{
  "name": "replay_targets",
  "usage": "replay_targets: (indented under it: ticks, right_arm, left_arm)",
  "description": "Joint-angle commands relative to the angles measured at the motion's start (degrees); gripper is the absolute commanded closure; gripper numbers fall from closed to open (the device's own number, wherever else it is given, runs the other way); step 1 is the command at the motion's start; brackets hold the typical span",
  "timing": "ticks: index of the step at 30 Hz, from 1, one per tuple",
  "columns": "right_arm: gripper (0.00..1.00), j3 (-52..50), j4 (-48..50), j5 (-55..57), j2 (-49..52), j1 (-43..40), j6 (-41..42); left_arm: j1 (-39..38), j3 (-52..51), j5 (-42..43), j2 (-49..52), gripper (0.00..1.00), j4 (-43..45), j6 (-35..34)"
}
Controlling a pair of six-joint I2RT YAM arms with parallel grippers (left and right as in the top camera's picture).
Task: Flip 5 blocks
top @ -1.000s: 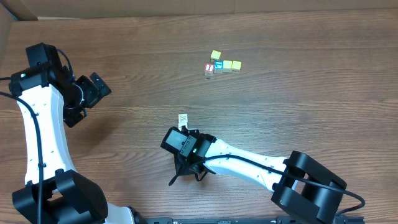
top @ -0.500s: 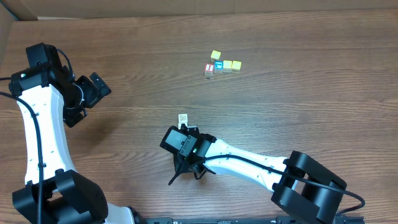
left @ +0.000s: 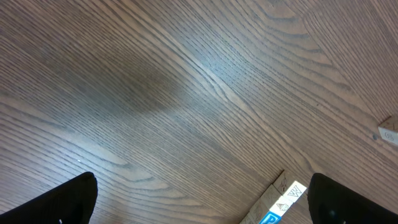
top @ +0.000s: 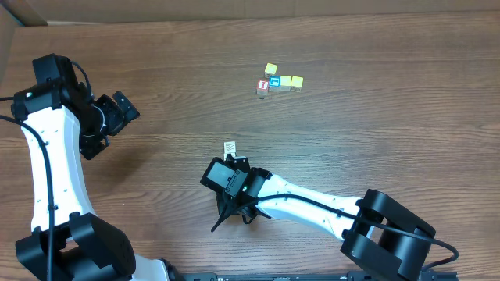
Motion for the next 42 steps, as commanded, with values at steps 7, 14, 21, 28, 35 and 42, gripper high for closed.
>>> replay_targets:
  ticks: [7, 14, 21, 28, 35, 42]
  right_arm:
    - [0.93, -0.26, 1.05, 0.63, 0.26, -0.26, 0.22]
    - [0.84, 3.58, -2.49, -10.58, -1.81, -2.14, -4.94]
    - [0.82, 13.84, -12.94, -10.64, -6.08, -7.45, -10.86]
    - [0.8, 17.77, -22.43, -10.34, -6.16, -14.62, -16.81]
    - [0.96, 17.77, -24.48, -9.79, -6.16, -20.13, -21.44]
    - [0.96, 17.0, -32.87, -8.41, -6.16, -22.4, -34.12]
  left_arm:
    - [-0.28, -0.48, 0.07, 0.04, 0.0, 0.07, -0.2]
    - [-0.28, -0.48, 0.07, 0.04, 0.0, 0.07, -0.2]
    - [-0.28, -0.48, 0.07, 0.04, 0.0, 0.07, -0.2]
    - [-0.28, -0.48, 0.07, 0.04, 0.0, 0.07, -0.2]
    - [-0.28, -0.48, 0.74, 0.04, 0.0, 0.9, -1.42]
    - [-0.28, -0.48, 5.79, 0.04, 0.0, 5.79, -4.87]
